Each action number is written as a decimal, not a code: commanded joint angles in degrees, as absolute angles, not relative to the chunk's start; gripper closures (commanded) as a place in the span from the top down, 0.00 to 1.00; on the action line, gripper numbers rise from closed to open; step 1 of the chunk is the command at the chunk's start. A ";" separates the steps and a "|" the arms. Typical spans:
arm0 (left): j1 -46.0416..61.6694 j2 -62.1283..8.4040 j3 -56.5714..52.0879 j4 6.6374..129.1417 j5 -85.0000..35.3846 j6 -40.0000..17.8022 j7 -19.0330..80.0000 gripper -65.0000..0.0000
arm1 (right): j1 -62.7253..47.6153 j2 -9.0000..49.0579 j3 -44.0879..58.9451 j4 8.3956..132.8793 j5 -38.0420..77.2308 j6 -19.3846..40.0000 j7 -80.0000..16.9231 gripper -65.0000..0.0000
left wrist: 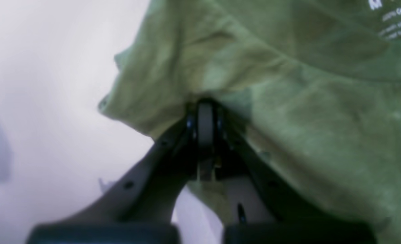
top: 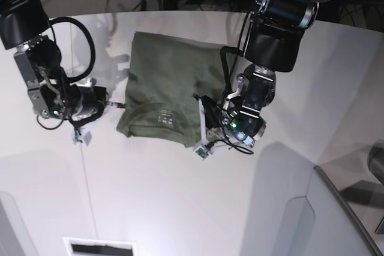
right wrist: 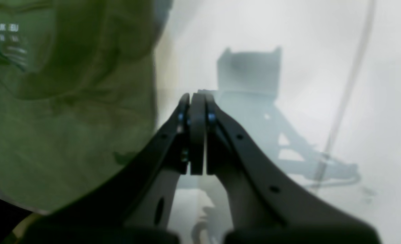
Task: Layout the t-shirt on the table in an organized manner, then fold the t-shirt properly
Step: 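Release the shirt and reposition both grippers along its folded edge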
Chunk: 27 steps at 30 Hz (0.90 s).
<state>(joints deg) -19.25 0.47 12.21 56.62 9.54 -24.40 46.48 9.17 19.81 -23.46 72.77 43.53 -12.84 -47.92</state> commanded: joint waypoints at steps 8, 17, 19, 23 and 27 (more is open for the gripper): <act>-18.95 -5.58 11.74 70.29 9.36 -24.92 53.67 0.00 | 8.48 20.44 -23.16 73.80 43.91 -12.35 -48.13 0.00; -3.56 -11.47 11.65 85.85 9.36 -24.92 56.66 0.00 | 8.75 18.77 -23.25 70.64 43.47 -12.35 -44.18 0.00; 0.31 -11.56 11.56 85.93 9.36 -24.92 54.99 0.00 | 11.82 18.77 -23.25 65.54 43.47 -11.65 -42.77 0.00; 5.58 -11.38 11.47 85.85 9.27 -24.92 51.91 0.00 | 16.04 18.77 -23.25 58.59 43.47 -4.88 -42.42 0.00; 6.90 -11.30 11.47 85.85 8.84 -24.92 51.56 0.00 | 17.27 18.59 -23.25 56.31 43.47 -2.77 -39.96 0.00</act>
